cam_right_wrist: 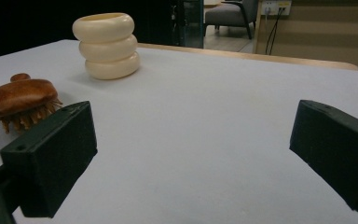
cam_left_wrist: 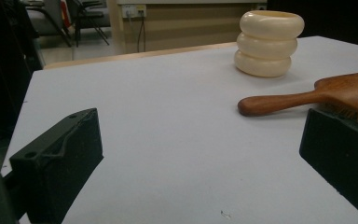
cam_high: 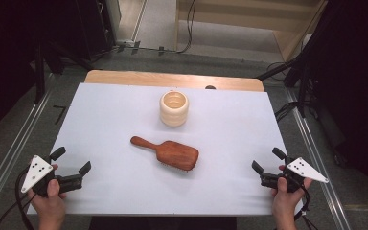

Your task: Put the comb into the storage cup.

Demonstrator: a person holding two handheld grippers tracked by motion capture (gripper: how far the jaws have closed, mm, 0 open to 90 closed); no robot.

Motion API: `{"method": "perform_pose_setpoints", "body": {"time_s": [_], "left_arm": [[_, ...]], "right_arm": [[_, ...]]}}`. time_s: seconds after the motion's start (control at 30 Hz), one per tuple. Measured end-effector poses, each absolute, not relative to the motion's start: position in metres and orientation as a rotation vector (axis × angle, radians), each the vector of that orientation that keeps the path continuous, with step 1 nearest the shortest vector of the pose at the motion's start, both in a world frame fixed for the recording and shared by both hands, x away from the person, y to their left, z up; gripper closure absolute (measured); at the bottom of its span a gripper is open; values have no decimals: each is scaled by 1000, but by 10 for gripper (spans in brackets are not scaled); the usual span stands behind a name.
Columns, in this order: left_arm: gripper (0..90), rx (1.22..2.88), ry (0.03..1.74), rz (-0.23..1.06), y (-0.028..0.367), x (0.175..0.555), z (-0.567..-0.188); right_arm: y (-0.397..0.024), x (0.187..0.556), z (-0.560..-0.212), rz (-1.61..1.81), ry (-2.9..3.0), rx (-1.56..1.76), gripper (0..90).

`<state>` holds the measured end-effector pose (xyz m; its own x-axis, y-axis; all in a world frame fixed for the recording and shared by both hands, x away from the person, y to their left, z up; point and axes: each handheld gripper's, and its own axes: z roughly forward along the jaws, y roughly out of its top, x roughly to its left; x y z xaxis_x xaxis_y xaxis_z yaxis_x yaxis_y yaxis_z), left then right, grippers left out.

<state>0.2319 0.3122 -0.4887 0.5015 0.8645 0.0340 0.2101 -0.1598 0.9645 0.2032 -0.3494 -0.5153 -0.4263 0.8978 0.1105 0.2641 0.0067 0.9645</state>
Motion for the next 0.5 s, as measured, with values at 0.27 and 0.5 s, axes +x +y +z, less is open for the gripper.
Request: {"method": "perform_pose_setpoints", "body": {"time_s": [0.27,0.5], "left_arm": [[0,1682,915,709,301,235,-480],[0,1705,858,673,284,239,-465]], "right_arm": [[-349,204,-516,1465,1743,1180,0],[-347,203,-516,1466,1759,1171,0]]}}
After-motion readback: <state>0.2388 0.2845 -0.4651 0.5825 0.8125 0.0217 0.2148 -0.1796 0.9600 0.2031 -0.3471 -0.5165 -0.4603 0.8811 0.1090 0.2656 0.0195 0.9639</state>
